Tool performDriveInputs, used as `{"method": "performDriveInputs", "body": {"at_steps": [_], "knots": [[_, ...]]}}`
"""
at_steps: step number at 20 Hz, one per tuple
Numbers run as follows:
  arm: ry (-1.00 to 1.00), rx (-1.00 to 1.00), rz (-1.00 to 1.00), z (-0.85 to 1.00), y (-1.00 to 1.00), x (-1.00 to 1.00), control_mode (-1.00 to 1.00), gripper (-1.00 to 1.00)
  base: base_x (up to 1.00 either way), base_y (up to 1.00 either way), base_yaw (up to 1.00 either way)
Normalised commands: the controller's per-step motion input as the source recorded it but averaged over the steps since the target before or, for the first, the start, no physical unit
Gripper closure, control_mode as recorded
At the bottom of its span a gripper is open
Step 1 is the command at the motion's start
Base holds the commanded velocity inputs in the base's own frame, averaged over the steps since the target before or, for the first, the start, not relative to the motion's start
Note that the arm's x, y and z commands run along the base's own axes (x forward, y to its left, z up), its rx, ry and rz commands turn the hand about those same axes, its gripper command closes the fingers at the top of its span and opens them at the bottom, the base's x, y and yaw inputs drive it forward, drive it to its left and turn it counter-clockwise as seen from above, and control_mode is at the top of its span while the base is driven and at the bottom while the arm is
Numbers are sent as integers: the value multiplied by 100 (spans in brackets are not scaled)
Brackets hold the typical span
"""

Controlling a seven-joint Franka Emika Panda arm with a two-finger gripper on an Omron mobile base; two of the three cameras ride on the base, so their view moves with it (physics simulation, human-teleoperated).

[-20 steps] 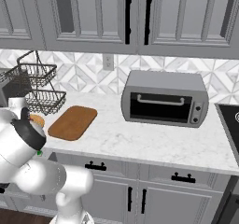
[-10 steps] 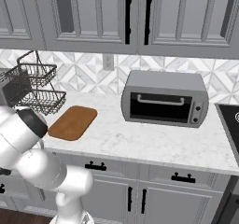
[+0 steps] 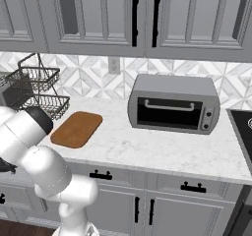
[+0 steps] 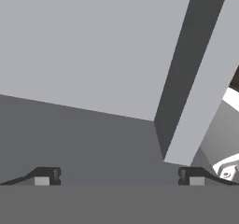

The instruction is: Pick up the knife from the drawer and place it on the cutting board. Then place the meat from the plate to the cutting board.

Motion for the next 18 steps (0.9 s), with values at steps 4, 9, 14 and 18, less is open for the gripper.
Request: {"method": "performDriveInputs", "body": {"at_steps": [4,9,14,18], "knots": [[0,0,0,-32,15,-11,-100,-100,0,0,0],[0,-2,0,-2,15,13,-100,-100,0,0,0],[0,0,0,-1,5,9,-100,-100,0,0,0],[1,0,0,-10,2,-4,-100,-100,0,0,0]]}}
